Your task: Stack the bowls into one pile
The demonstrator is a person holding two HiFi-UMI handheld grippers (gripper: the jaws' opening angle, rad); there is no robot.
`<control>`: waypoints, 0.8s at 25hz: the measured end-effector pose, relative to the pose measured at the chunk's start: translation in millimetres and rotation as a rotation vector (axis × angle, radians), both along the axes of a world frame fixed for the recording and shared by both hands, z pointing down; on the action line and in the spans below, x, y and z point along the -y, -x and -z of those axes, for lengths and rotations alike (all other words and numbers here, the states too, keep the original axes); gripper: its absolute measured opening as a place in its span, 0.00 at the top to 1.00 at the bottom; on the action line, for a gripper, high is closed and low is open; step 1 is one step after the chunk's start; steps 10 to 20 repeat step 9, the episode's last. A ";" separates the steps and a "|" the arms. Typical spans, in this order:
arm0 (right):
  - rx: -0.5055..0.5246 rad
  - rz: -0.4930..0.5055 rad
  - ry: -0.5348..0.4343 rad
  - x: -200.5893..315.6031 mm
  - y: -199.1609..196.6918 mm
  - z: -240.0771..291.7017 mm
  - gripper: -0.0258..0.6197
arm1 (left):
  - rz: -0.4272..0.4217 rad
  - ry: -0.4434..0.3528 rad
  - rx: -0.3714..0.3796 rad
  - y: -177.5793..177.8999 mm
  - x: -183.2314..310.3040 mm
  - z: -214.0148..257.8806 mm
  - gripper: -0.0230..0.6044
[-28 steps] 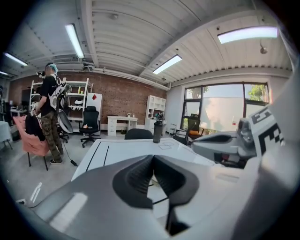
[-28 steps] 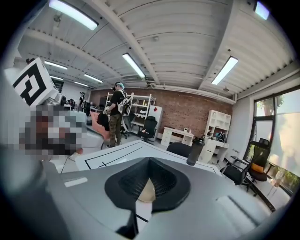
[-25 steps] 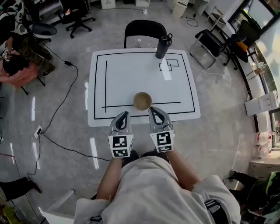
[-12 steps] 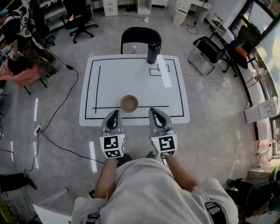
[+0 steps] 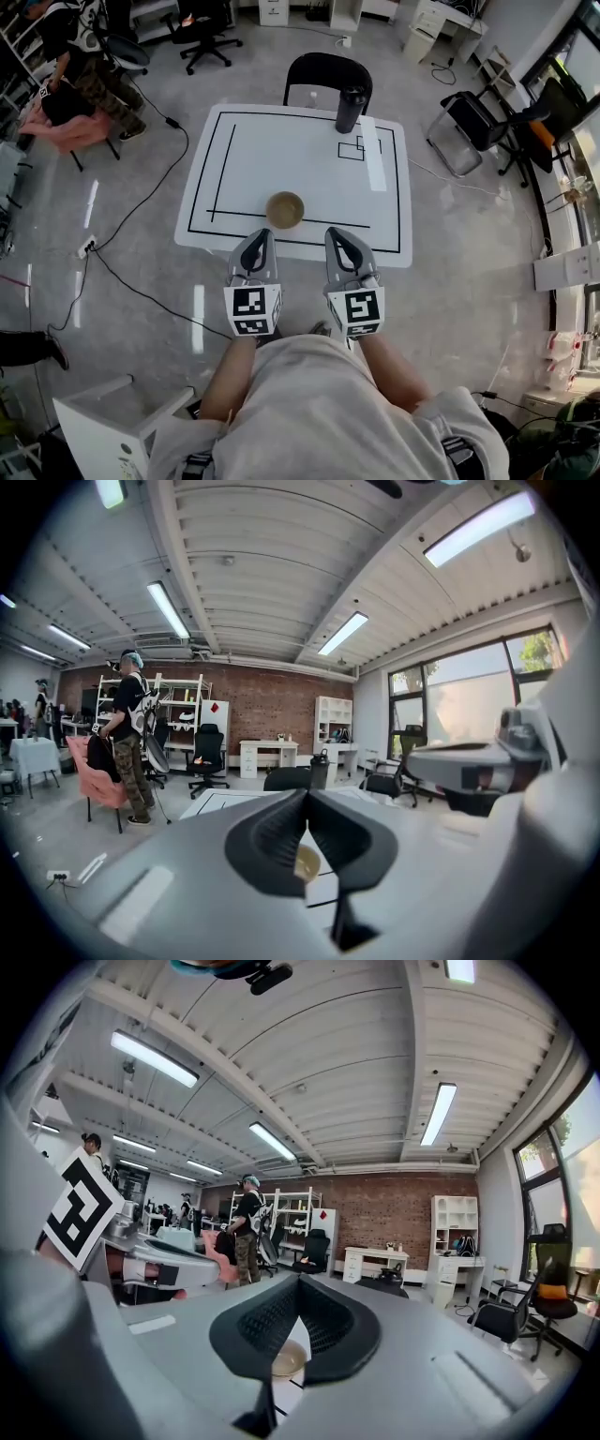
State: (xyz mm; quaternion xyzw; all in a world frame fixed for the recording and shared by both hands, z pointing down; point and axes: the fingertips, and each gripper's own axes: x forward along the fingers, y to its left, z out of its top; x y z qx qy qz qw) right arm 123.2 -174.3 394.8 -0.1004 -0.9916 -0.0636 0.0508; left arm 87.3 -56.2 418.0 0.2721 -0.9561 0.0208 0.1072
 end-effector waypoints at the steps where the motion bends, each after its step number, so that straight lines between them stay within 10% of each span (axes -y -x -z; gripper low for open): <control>1: -0.002 0.005 0.002 -0.5 -0.9 -0.2 0.96 | 0.001 0.007 -0.002 -2.7 0.8 -1.7 0.96; 20: -0.009 0.022 -0.007 -8.9 0.1 -1.4 0.96 | -0.019 0.015 0.018 -9.0 6.7 2.8 0.96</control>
